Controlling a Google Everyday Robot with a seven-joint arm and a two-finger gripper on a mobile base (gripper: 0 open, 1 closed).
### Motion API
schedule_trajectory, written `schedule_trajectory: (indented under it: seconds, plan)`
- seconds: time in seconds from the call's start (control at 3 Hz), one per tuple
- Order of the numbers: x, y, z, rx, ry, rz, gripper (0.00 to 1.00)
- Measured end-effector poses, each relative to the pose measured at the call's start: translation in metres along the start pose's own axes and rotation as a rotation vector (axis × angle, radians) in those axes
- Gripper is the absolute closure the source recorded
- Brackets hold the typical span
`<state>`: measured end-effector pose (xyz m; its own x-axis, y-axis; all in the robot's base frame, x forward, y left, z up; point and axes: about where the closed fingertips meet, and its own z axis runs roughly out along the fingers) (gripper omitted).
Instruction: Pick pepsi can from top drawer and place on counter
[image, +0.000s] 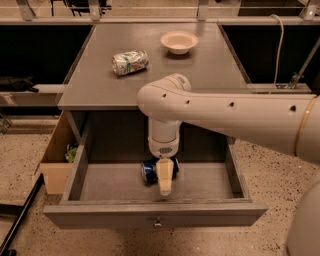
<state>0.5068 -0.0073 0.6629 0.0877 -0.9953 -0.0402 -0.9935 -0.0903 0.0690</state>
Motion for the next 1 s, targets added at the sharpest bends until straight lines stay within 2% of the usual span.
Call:
schedule_trajectory:
  seconds: [0.33, 1.0]
  plan:
    - [-0.0063, -0.0225, 0.0135, -0.042, 0.041, -0.017, 0.00]
    - [0.0002, -0.0206, 0.0214, -0.028, 0.057, 0.002, 0.00]
